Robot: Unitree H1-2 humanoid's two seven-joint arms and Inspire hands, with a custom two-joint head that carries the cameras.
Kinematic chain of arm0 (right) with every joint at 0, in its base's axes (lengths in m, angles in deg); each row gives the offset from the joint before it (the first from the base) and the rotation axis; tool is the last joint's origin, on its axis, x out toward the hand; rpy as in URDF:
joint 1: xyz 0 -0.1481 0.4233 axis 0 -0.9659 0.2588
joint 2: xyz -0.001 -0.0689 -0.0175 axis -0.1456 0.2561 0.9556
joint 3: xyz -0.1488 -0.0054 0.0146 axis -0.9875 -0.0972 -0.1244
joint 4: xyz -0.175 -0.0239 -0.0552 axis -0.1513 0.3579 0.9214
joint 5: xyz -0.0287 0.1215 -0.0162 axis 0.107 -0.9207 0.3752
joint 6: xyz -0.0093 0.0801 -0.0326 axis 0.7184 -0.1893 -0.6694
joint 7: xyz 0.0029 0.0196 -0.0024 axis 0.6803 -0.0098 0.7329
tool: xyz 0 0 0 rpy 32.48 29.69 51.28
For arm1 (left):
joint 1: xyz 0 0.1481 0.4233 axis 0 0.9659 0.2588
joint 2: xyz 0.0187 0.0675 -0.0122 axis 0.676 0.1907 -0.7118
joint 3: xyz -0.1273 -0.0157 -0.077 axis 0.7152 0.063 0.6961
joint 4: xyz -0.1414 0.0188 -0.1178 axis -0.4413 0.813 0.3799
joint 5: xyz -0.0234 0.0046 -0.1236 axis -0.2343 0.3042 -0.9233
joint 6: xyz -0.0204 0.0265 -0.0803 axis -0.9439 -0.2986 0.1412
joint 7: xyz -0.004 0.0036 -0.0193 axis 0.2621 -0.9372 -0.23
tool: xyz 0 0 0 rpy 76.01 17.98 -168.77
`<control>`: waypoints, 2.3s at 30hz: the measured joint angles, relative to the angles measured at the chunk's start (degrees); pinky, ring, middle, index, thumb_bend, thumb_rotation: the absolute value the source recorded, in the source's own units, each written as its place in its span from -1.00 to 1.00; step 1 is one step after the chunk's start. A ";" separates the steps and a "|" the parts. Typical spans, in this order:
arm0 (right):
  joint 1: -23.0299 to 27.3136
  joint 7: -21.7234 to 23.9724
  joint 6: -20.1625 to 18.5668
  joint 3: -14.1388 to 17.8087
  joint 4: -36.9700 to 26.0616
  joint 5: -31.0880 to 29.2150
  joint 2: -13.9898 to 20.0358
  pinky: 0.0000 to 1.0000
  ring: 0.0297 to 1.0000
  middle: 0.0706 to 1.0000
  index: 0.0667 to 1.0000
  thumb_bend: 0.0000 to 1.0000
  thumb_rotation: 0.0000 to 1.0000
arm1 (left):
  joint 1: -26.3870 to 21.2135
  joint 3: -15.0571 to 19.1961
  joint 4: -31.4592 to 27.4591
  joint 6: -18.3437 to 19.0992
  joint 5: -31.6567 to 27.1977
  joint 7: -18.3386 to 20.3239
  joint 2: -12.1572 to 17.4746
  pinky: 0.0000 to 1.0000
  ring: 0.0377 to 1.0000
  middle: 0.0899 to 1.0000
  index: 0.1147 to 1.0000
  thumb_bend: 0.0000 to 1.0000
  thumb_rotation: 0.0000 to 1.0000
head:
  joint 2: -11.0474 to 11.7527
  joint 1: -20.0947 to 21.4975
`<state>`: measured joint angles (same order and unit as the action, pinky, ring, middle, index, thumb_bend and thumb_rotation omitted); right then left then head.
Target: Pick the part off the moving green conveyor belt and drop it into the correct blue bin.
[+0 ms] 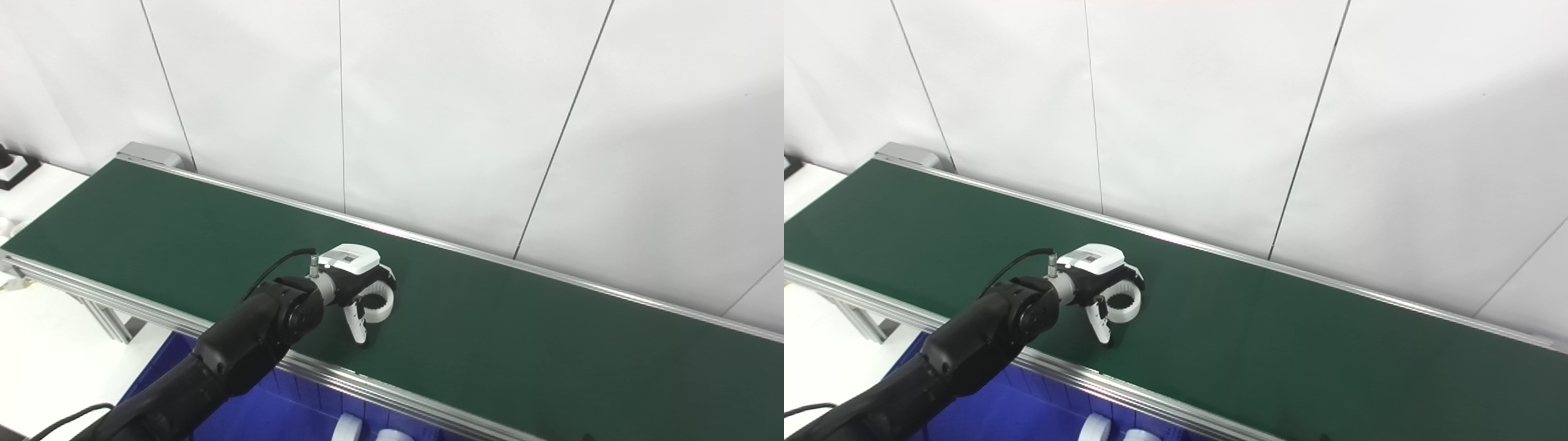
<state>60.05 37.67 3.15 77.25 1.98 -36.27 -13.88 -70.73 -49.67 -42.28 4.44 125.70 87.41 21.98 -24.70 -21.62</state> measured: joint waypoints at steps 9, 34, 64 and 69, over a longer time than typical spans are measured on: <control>-0.36 0.12 0.00 0.09 -0.49 0.02 0.01 0.54 0.62 0.66 0.87 -0.98 1.00 | 1.63 1.60 7.23 -10.63 -1.80 -16.42 -0.77 -0.14 -0.18 -0.20 -0.11 0.01 -1.00 | -0.09 0.09; -0.28 0.18 0.00 0.26 -0.47 0.17 0.05 0.53 0.61 0.65 0.86 -0.93 1.00 | 1.99 1.55 9.60 -14.88 -1.67 -22.36 -2.16 -0.09 -0.19 -0.18 -0.12 0.01 -1.00 | -0.09 0.53; 1.31 0.07 0.02 0.12 2.18 0.27 0.10 0.45 0.53 0.60 0.80 -0.88 1.00 | 12.13 11.84 -15.53 -8.46 -12.96 -10.78 -1.60 -0.27 -0.24 -0.14 -0.11 0.00 -1.00 | 1.41 6.33; 1.55 0.33 0.02 0.75 2.62 -0.65 -0.02 0.41 0.48 0.55 0.73 -0.84 1.00 | 14.47 13.62 -21.33 -7.66 -14.62 -9.74 -1.78 -0.27 -0.23 -0.15 -0.11 0.00 -1.00 | 0.97 7.91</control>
<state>61.61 38.00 3.17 78.00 4.60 -36.92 -13.90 -56.26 -36.05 -63.62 -3.21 111.08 77.66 20.20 -23.73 -13.71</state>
